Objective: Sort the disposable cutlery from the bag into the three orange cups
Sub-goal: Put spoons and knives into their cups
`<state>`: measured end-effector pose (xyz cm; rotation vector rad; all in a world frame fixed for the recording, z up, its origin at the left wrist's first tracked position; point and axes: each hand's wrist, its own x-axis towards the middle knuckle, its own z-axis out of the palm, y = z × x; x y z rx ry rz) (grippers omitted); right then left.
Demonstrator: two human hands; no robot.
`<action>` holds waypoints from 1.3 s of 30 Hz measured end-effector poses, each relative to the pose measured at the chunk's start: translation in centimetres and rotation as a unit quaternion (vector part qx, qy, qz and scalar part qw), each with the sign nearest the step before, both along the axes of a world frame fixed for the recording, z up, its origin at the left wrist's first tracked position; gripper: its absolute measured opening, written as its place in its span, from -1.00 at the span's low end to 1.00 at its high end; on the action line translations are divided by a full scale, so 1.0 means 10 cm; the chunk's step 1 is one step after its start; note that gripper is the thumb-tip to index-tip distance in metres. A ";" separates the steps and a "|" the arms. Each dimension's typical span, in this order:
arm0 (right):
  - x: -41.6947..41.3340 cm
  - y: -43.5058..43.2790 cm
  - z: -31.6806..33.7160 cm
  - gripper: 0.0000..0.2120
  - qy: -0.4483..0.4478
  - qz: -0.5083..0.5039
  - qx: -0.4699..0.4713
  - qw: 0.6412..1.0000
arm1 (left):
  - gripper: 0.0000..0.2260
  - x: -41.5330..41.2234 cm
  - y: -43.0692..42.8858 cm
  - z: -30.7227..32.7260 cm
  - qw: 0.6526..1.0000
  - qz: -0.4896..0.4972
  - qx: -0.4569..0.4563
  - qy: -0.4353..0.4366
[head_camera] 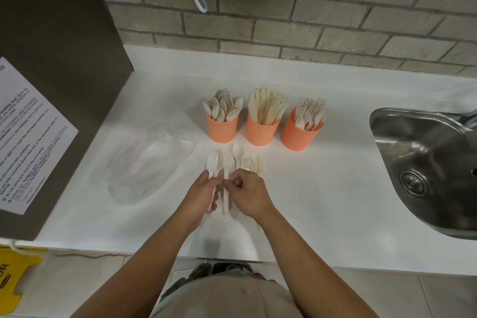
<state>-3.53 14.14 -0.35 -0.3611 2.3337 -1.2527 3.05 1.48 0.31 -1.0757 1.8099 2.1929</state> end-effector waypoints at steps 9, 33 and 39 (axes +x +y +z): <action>0.03 -0.10 0.14 -0.55 -0.063 0.132 0.051 0.988 | -0.64 0.03 -0.13 -0.08 1.000 -0.011 0.008 -0.020; -0.08 -0.40 0.04 -0.79 0.110 0.105 0.305 0.940 | -0.81 0.12 -0.29 -0.17 0.992 0.076 0.090 -0.035; -0.06 -0.36 0.03 -0.75 0.151 0.139 0.336 0.919 | -0.82 0.14 -0.33 -0.19 0.994 0.070 0.073 -0.048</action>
